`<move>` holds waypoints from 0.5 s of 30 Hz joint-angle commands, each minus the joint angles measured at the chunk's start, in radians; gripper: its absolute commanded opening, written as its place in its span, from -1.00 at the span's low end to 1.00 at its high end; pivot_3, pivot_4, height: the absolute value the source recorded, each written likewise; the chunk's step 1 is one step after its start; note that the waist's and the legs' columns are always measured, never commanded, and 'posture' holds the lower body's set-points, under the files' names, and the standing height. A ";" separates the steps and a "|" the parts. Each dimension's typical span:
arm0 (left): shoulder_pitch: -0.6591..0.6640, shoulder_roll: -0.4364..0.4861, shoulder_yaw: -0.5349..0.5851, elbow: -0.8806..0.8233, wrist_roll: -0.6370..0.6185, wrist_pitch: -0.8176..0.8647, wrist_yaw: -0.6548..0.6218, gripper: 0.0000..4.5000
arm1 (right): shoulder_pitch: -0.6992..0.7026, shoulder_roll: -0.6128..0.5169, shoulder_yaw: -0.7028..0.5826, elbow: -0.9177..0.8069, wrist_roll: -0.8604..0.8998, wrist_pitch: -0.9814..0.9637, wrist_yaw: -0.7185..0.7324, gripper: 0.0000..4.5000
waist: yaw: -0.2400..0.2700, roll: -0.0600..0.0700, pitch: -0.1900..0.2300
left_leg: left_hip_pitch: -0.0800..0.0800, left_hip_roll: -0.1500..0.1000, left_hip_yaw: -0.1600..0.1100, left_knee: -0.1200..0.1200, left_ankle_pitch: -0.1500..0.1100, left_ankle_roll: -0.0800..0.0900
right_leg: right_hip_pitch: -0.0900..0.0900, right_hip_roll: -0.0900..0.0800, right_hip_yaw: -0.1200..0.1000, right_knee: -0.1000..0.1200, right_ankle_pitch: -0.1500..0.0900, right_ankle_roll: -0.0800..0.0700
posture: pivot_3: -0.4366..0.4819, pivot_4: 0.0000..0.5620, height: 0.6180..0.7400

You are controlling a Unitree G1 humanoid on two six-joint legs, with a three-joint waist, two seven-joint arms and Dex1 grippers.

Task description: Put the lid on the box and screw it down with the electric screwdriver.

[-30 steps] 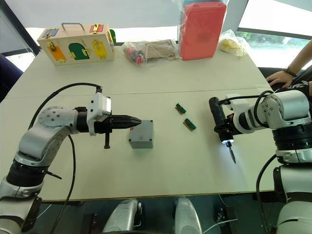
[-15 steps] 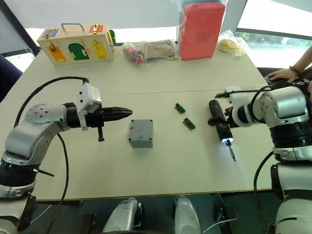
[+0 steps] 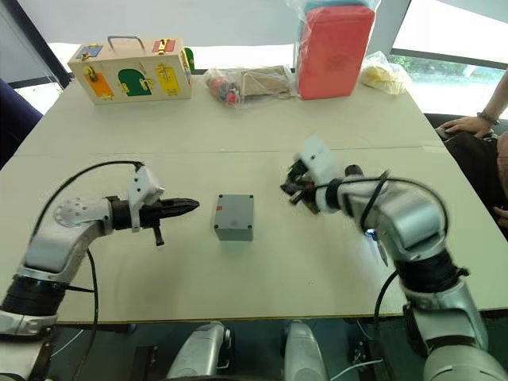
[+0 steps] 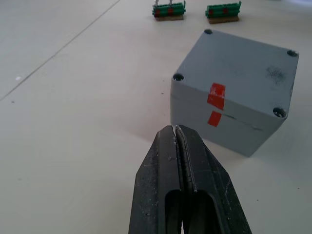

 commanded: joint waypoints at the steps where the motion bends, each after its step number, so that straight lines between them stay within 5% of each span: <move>1: -0.020 -0.030 -0.018 0.021 0.032 -0.064 0.006 -1.00 | 0.021 0.016 0.060 -0.033 -0.062 -0.078 0.008 -0.98 | -0.003 0.000 0.000 | 0.000 0.000 0.000 0.000 0.000 0.000 | 0.000 0.000 0.000 0.000 0.000 0.001 | -0.05 -0.47 0.83; 15: -0.125 -0.149 -0.087 0.150 0.113 -0.138 0.019 -1.00 | 0.047 0.106 0.149 -0.043 -0.067 -0.028 0.082 -0.98 | -0.003 -0.001 0.000 | 0.002 0.001 0.000 0.001 0.001 -0.001 | 0.000 0.002 0.000 0.004 0.001 0.001 | -0.05 -0.47 0.83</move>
